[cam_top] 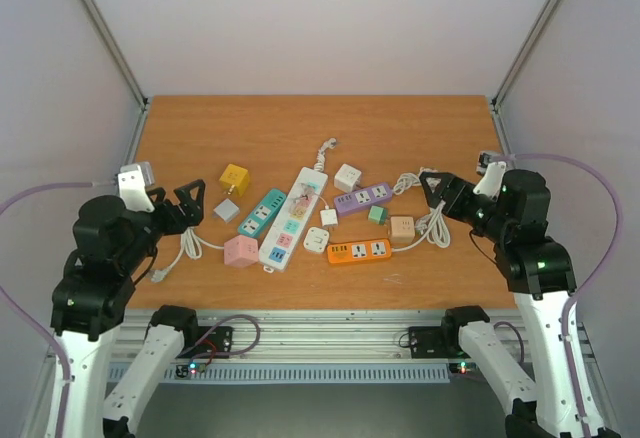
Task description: Insert the plug
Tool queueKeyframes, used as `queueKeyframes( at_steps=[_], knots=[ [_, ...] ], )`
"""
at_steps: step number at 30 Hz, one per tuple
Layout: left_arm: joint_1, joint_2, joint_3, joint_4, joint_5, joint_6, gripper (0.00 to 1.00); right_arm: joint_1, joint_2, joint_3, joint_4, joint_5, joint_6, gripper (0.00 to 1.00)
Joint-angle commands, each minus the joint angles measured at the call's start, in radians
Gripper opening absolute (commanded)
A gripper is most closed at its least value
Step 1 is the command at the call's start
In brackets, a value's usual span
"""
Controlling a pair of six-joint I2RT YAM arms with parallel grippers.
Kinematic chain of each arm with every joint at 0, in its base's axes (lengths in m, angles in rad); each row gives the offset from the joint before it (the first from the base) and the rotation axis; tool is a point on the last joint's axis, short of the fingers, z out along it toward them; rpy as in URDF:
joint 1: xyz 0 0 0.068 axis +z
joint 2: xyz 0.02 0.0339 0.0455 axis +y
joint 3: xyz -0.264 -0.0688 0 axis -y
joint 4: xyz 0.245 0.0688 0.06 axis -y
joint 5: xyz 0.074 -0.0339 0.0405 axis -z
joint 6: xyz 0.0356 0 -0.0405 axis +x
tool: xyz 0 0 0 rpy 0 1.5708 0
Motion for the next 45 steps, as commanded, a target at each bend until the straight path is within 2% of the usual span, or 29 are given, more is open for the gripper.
queueKeyframes(
  at_steps=[1,5,11,15,19,22,28,35,38,45],
  knots=[
    [0.013,0.001,-0.032,0.100,0.013,-0.016,0.99,-0.028,-0.032,-0.060,0.009,-0.111,0.073,0.85],
    [0.017,0.029,-0.057,0.150,0.098,-0.037,0.99,-0.030,-0.031,-0.127,-0.007,-0.105,0.100,0.85],
    [0.019,0.072,-0.074,0.143,0.084,-0.087,0.99,-0.031,0.019,-0.169,-0.110,-0.071,0.104,0.84],
    [0.021,0.057,-0.142,0.202,0.112,-0.121,0.99,-0.030,0.046,-0.210,-0.138,-0.048,0.138,0.84],
    [0.021,0.068,-0.188,0.252,0.195,-0.090,0.99,-0.006,0.127,-0.211,-0.194,0.048,0.161,0.83],
    [0.021,0.102,-0.210,0.287,0.243,-0.095,0.99,0.074,0.207,-0.203,-0.224,0.200,0.193,0.83],
    [0.021,0.198,-0.223,0.357,0.326,-0.104,0.99,0.233,0.445,-0.181,-0.143,0.392,0.241,0.87],
    [0.021,0.250,-0.227,0.376,0.312,-0.096,0.99,0.281,0.642,-0.154,-0.031,0.476,0.183,0.95],
    [0.021,0.261,-0.226,0.378,0.309,-0.094,0.99,0.280,0.727,-0.144,-0.011,0.475,0.122,0.95],
    [0.021,0.265,-0.233,0.384,0.305,-0.095,0.99,0.280,0.817,-0.133,0.023,0.435,0.046,0.84]
  ],
)
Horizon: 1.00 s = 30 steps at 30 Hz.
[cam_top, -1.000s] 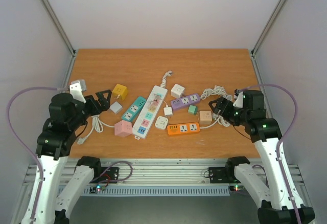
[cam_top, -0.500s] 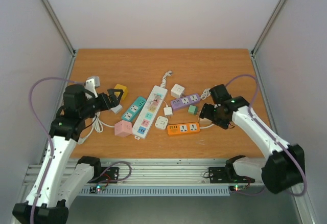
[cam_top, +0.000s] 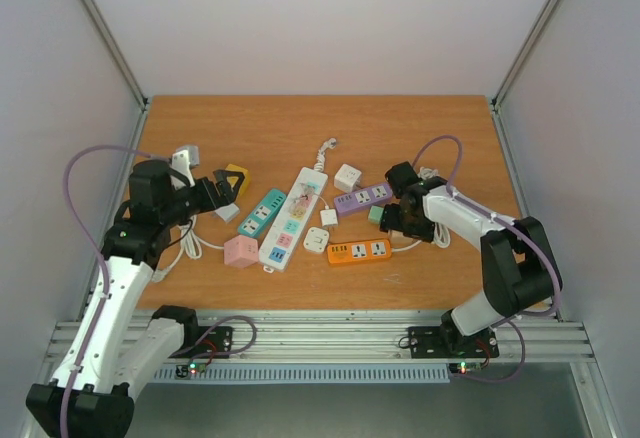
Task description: Insert the plug
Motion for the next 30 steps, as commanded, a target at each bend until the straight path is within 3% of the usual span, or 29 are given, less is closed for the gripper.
queueKeyframes(
  at_steps=[1,9,15,23,30],
  knots=[
    [0.004,0.005,-0.009,0.065,0.010,0.003,0.99,0.006,0.022,0.032,0.031,0.012,-0.060,0.82],
    [0.004,0.016,-0.003,0.058,0.027,-0.012,0.99,0.006,-0.011,0.037,0.030,0.033,-0.081,0.57],
    [0.001,0.037,-0.003,0.060,0.084,-0.035,0.99,0.007,-0.118,0.067,0.020,-0.084,-0.081,0.54],
    [-0.042,0.049,-0.021,0.102,0.134,-0.069,0.99,0.008,-0.212,0.082,0.184,-0.602,-0.094,0.54],
    [-0.115,0.059,-0.111,0.304,0.190,-0.239,0.99,0.058,-0.242,0.057,0.497,-0.857,0.145,0.55]
  ],
)
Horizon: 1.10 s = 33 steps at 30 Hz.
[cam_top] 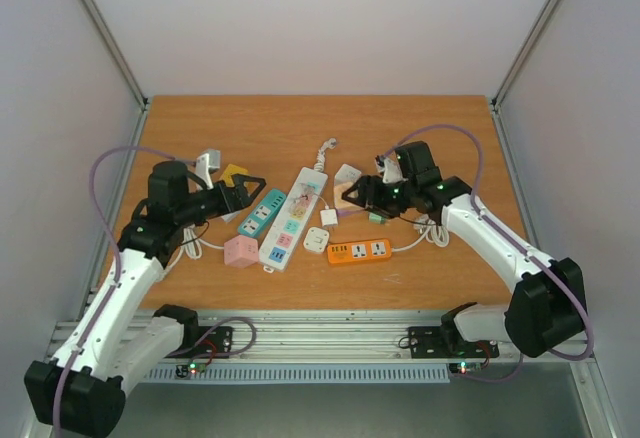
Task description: Insert the plug
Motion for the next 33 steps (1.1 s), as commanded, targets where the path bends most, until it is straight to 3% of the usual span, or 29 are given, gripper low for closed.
queueKeyframes(
  at_steps=[1,5,9,20,26,33],
  knots=[
    [-0.029,0.014,-0.072,0.223,0.045,-0.173,1.00,0.048,-0.036,-0.008,0.321,-0.232,0.217,0.55],
    [-0.036,0.044,-0.177,0.509,0.083,-0.441,0.99,0.090,-0.021,-0.012,0.545,-0.256,0.405,0.55],
    [-0.057,0.071,-0.213,0.708,0.115,-0.615,0.99,0.136,0.024,0.034,0.622,-0.265,0.483,0.55],
    [-0.082,0.114,-0.139,0.841,0.132,-0.731,0.99,0.185,0.201,0.145,0.922,-0.328,0.759,0.54],
    [-0.091,0.142,-0.124,0.851,0.144,-0.766,0.99,0.194,0.234,0.191,0.961,-0.324,0.799,0.54],
    [-0.093,0.170,-0.114,0.881,0.169,-0.799,0.89,0.202,0.261,0.201,1.009,-0.350,0.855,0.53]
  ],
)
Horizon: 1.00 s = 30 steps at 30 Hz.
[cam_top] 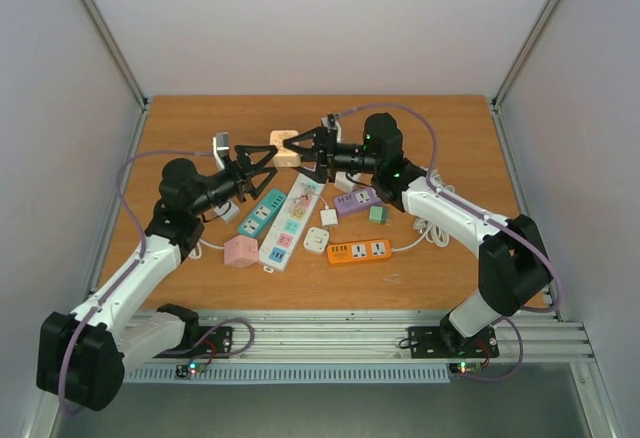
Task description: Insert the plug
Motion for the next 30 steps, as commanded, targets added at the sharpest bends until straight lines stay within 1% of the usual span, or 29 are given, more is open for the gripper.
queueKeyframes(
  at_steps=[1,3,7,11,15,17,19,21,22,25,27,29,30],
  knots=[
    [-0.006,0.020,0.035,0.095,0.031,-0.030,0.88,0.014,0.012,0.032,0.082,-0.033,0.051,0.53],
    [-0.006,0.029,0.036,0.108,0.033,-0.035,0.86,0.021,0.013,0.030,0.079,-0.034,0.051,0.53],
    [-0.006,0.044,0.034,0.131,0.037,-0.050,0.78,0.032,0.013,0.025,0.069,-0.034,0.051,0.53],
    [-0.005,0.058,0.034,0.139,0.035,-0.053,0.74,0.041,0.014,0.021,0.065,-0.035,0.054,0.53],
    [-0.005,0.061,0.036,0.145,0.031,-0.047,0.65,0.044,0.008,0.011,0.052,-0.040,0.051,0.54],
    [-0.006,0.057,0.033,0.135,0.022,-0.027,0.58,0.044,0.005,0.008,0.049,-0.047,0.040,0.54],
    [-0.006,0.048,0.031,0.116,0.007,0.005,0.46,0.044,-0.002,0.009,0.030,-0.054,0.023,0.55],
    [-0.005,0.035,0.035,0.073,-0.008,0.044,0.35,0.042,-0.013,0.009,-0.019,-0.055,-0.012,0.58],
    [-0.005,0.027,0.037,0.045,-0.018,0.064,0.33,0.040,-0.020,0.010,-0.048,-0.049,-0.035,0.61],
    [-0.004,0.000,0.042,-0.056,-0.056,0.142,0.32,0.032,-0.051,0.019,-0.169,-0.021,-0.147,0.77],
    [-0.005,-0.025,0.052,-0.156,-0.099,0.205,0.32,0.026,-0.086,0.020,-0.270,0.022,-0.238,0.87],
    [-0.004,-0.055,0.072,-0.284,-0.159,0.278,0.31,0.022,-0.118,0.028,-0.405,0.084,-0.356,0.92],
    [-0.004,-0.071,0.084,-0.364,-0.195,0.339,0.32,0.021,-0.130,0.034,-0.485,0.126,-0.413,0.92]
  ],
)
